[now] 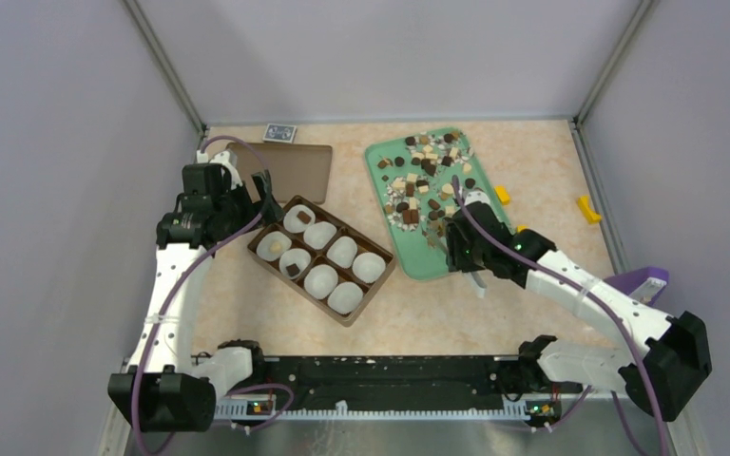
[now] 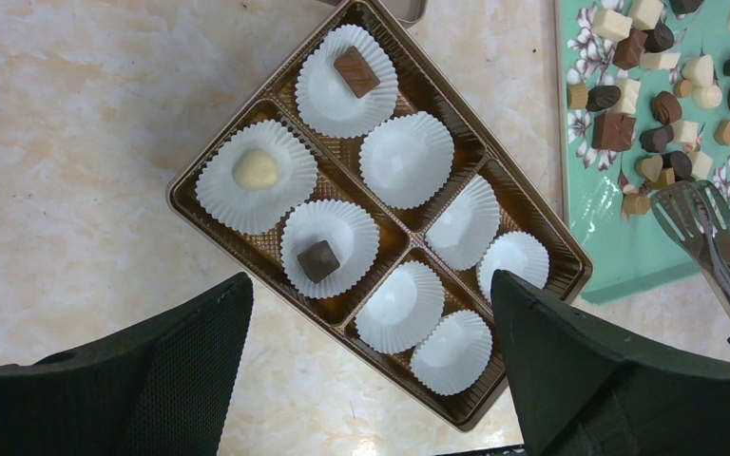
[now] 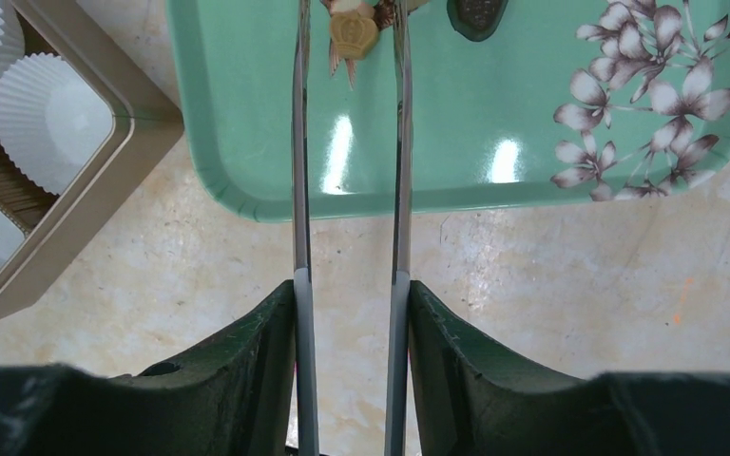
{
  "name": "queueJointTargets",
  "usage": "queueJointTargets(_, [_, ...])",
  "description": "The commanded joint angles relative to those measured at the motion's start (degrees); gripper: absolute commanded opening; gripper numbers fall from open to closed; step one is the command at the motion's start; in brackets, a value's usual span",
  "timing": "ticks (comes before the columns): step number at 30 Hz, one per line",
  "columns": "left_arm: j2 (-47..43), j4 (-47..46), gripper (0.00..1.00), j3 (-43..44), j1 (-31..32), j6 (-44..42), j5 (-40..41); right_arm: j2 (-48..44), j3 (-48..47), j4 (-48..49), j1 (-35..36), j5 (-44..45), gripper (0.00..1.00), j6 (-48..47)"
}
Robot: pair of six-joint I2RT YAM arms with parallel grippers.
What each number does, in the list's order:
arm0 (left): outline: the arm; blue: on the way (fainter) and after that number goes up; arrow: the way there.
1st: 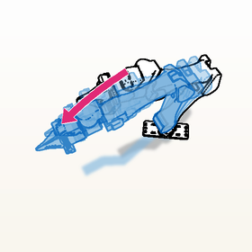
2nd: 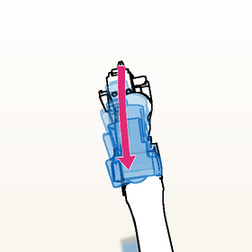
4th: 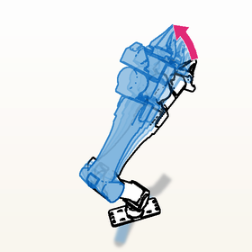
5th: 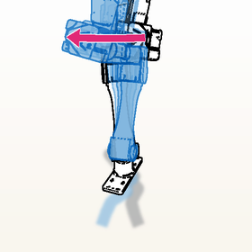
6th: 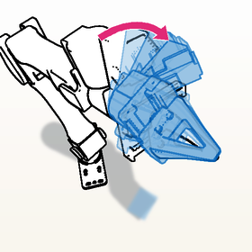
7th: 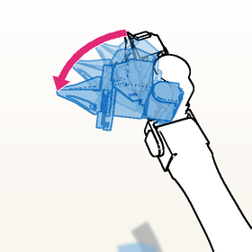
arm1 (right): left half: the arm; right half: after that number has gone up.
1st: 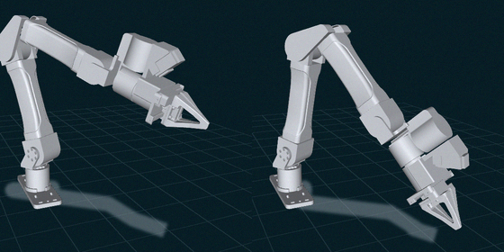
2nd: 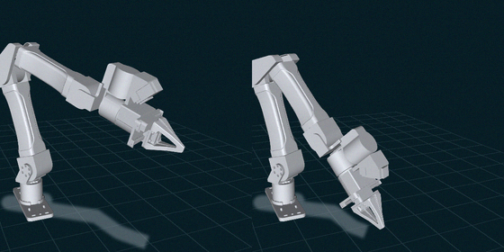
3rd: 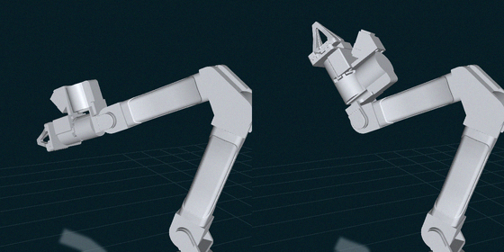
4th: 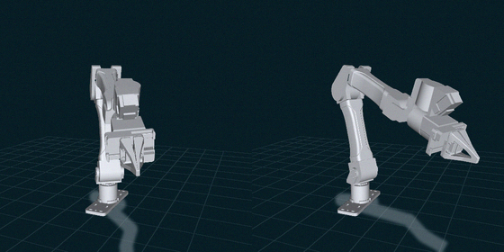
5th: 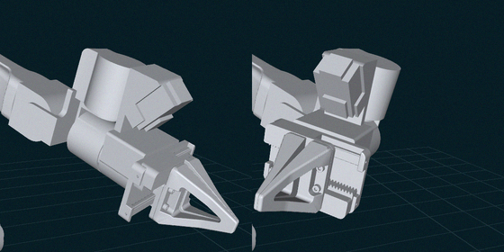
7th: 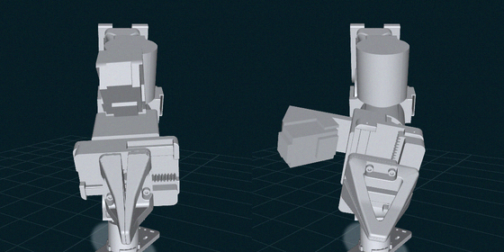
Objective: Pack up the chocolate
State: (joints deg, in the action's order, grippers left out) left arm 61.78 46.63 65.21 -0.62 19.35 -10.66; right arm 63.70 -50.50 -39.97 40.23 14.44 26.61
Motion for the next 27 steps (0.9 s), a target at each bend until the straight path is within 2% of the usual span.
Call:
queueJointTargets(1, [-0.4,-2.2,0.99,0.2,0.4,0.1,0.5,-0.8,-3.3,2.0,-0.4,-0.3,0.43,-1.1])
queueJointTargets(14, [-0.2,-2.1,0.99,0.2,0.4,0.2,0.7,3.4,0.6,2.3,-0.4,-1.3,0.45,-1.7])
queueJointTargets(27, [0.4,-2.4,0.99,0.6,0.4,0.2,0.2,6.6,-1.4,0.4,3.4,4.6,0.36,-3.1])
